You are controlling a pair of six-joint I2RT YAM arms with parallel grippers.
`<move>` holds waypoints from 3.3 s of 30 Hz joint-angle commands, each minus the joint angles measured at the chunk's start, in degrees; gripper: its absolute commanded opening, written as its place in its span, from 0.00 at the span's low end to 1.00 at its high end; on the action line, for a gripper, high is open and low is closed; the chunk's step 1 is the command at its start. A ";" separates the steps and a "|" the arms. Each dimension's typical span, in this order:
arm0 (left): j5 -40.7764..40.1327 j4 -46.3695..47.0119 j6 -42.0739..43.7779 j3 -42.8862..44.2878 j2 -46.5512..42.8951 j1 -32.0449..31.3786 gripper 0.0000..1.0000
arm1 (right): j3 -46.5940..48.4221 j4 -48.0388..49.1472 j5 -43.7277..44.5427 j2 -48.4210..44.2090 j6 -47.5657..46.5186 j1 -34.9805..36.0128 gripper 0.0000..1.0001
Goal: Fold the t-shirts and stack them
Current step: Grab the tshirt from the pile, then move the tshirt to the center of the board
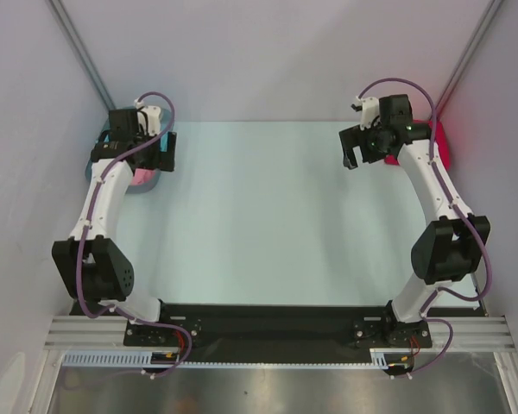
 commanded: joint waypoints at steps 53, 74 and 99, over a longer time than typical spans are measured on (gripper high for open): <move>-23.78 7.81 22.17 33.27 42.80 2.47 0.63 | -3.03 2.33 -1.08 1.94 -9.06 -3.12 1.00; -5.07 3.77 17.15 29.50 13.38 -4.81 0.00 | -9.27 4.62 4.72 -1.14 -9.42 -0.57 1.00; 13.57 -6.69 14.78 26.06 7.91 -24.78 1.00 | -7.07 6.81 10.17 2.82 -8.98 5.49 1.00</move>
